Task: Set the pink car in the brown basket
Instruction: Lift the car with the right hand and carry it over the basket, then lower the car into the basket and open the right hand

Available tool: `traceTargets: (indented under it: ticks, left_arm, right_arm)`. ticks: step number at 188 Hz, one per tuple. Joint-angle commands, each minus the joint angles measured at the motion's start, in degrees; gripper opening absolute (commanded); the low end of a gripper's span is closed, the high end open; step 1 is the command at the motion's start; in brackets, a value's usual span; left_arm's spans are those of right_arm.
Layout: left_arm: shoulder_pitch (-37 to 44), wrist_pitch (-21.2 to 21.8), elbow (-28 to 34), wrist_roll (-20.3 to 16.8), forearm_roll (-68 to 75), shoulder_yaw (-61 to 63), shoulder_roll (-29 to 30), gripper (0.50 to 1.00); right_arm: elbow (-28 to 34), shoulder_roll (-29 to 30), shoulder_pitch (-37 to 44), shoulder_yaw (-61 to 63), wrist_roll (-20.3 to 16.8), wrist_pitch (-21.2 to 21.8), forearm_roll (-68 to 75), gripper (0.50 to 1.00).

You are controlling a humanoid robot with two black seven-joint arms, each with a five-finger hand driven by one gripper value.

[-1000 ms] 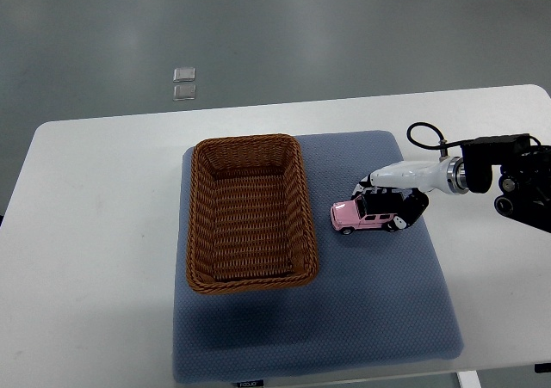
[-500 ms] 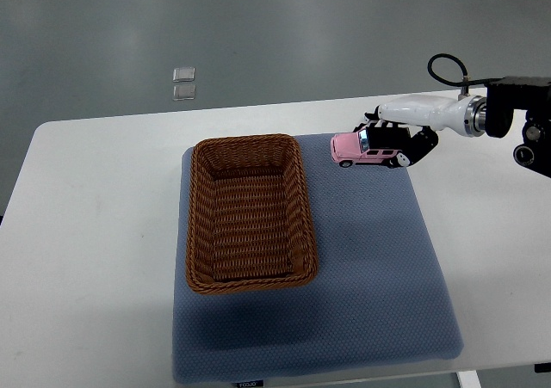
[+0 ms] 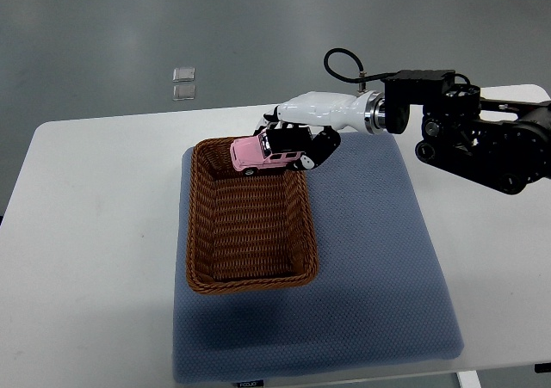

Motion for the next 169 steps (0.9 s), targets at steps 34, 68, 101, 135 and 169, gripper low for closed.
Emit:
traceTargets:
  ticks: [34,68,101,135,169]
  left_arm:
    - [0.00,0.01,-0.02,0.00,0.00,-0.01,0.00,1.000]
    - [-0.09,0.01,0.07,0.00,0.00,0.08,0.00,1.000]
    - [-0.09,0.01,0.07,0.00,0.00,0.08,0.00,1.000]
    - [-0.09,0.01,-0.02,0.00,0.00,0.08,0.00,1.000]
    - [-0.09,0.01,-0.02,0.00,0.00,0.08,0.00,1.000]
  right_arm:
    - [-3.81,8.27,-0.10,-2.22,-0.07,0.18,-0.53,0.500]
    - [-6.53,9.94,-0.81,-4.41,-0.07,-0.17,-0.71,0.539]
    - [-9.61,11.79,-1.95,-4.50,-0.07,-0.52,-0.80,0.694]
    - [-9.69,11.61,-1.95,-4.77,0.02,-0.52,-0.80,0.866]
    - [-9.69,10.91,-2.04,-4.41,0.02,-0.52,-0.71,0.909]
